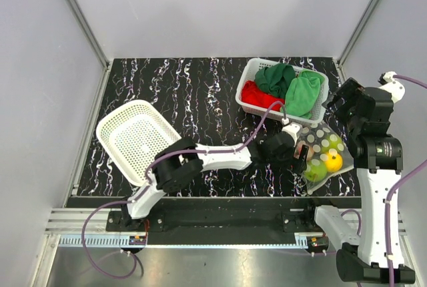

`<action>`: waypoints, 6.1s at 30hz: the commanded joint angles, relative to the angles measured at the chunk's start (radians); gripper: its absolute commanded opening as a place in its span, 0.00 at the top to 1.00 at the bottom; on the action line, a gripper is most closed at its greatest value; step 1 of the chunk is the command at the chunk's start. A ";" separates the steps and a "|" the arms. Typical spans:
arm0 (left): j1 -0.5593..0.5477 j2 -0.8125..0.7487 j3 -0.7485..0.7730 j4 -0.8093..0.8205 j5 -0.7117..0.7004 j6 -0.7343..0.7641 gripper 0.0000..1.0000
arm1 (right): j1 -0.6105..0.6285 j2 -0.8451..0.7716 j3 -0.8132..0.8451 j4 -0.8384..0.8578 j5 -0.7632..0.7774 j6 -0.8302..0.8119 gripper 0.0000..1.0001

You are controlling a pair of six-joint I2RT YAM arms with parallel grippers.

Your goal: Open the zip-top bag and remove the fake food

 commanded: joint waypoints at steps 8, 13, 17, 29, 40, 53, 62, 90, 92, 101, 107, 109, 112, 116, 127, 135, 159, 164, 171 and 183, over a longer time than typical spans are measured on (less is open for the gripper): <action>0.045 0.061 -0.073 0.253 0.109 -0.243 0.42 | 0.000 -0.005 0.001 0.006 -0.095 -0.032 0.00; 0.106 -0.037 -0.179 0.295 0.137 -0.238 1.00 | -0.002 -0.025 -0.039 0.026 -0.167 -0.043 0.00; 0.130 -0.123 -0.264 0.300 0.099 -0.212 1.00 | 0.000 -0.012 -0.051 0.032 -0.209 -0.044 0.00; 0.263 -0.501 -0.615 0.030 -0.059 -0.030 1.00 | 0.006 0.035 -0.188 0.089 -0.670 -0.135 0.00; 0.280 -0.916 -0.969 0.049 0.009 0.105 0.20 | 0.319 0.110 -0.284 0.149 -0.653 -0.067 0.00; 0.422 -0.774 -1.135 0.408 0.397 0.006 0.24 | 0.556 0.057 -0.451 0.209 -0.676 0.011 0.00; 0.461 -0.667 -1.129 0.600 0.625 -0.046 0.48 | 0.621 -0.066 -0.609 0.265 -0.733 0.138 0.05; 0.243 -0.403 -1.338 1.450 0.435 -0.749 1.00 | 0.627 -0.318 -1.067 0.733 -0.543 0.605 0.27; 0.229 -0.400 -1.371 1.473 0.392 -0.763 1.00 | 0.627 -0.176 -0.995 0.730 -0.545 0.501 0.24; 0.189 -0.550 -1.526 1.450 0.106 -0.790 1.00 | 0.626 0.101 -0.743 0.704 -0.733 0.405 0.11; 0.179 -0.604 -1.445 1.360 0.043 -0.807 1.00 | 0.643 -0.153 -0.823 0.545 -0.814 0.474 0.09; 0.179 -0.599 -1.390 1.334 0.051 -0.821 1.00 | 0.650 -0.204 -0.889 0.573 -0.870 0.499 0.10; 0.170 -0.588 -1.342 1.298 0.066 -0.841 1.00 | 0.653 -0.238 -0.974 0.653 -0.911 0.525 0.15; 0.156 -0.584 -1.316 1.289 0.065 -0.863 1.00 | 0.655 -0.275 -1.057 0.751 -0.913 0.545 0.27; 0.140 -0.571 -1.335 1.335 0.077 -0.922 1.00 | 0.653 -0.262 -1.223 1.187 -0.891 0.602 0.39; 0.120 -0.504 -1.345 1.456 0.074 -0.976 1.00 | 0.653 -0.198 -1.242 1.334 -0.862 0.611 0.36; 0.100 -0.558 -1.315 1.438 0.071 -0.988 1.00 | 0.653 -0.233 -1.332 1.362 -0.831 0.645 0.37; 0.100 -0.590 -1.302 1.389 0.071 -0.972 1.00 | 0.655 -0.239 -1.332 1.336 -0.848 0.634 0.33; 0.099 -0.590 -1.295 1.373 0.074 -0.968 1.00 | 0.655 -0.253 -1.331 1.338 -0.851 0.632 0.31; 0.099 -0.553 -1.310 1.406 0.060 -0.981 1.00 | 0.653 -0.347 -1.337 1.371 -0.877 0.674 0.58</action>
